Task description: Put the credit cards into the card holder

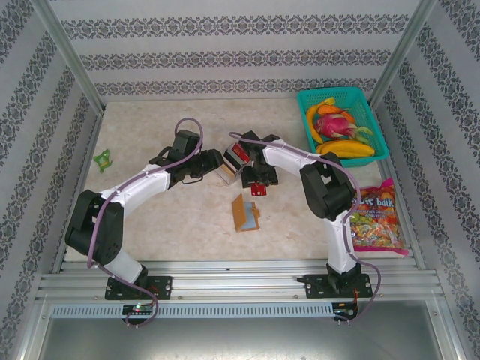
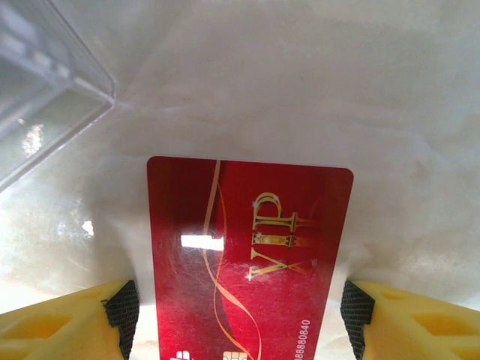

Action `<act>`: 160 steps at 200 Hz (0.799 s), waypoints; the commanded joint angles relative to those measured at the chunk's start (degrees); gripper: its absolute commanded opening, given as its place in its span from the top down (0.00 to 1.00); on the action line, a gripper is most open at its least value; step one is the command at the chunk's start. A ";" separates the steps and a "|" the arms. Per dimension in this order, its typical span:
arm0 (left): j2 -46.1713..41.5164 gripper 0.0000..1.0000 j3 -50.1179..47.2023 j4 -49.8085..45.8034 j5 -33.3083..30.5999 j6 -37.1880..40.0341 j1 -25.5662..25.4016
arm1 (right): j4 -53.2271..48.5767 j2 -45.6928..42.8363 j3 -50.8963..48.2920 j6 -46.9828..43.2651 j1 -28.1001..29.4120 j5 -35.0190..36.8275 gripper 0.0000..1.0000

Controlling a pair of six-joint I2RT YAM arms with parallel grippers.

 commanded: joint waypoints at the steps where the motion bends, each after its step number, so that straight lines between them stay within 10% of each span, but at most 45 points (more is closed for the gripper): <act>1: -1.62 0.46 -1.12 -1.55 -1.24 0.02 0.55 | -2.37 3.28 -0.73 1.13 0.53 1.09 0.27; 160: -1.72 0.45 -0.74 -1.86 -1.16 -0.04 0.52 | -3.38 4.68 -1.51 0.75 0.09 3.81 0.39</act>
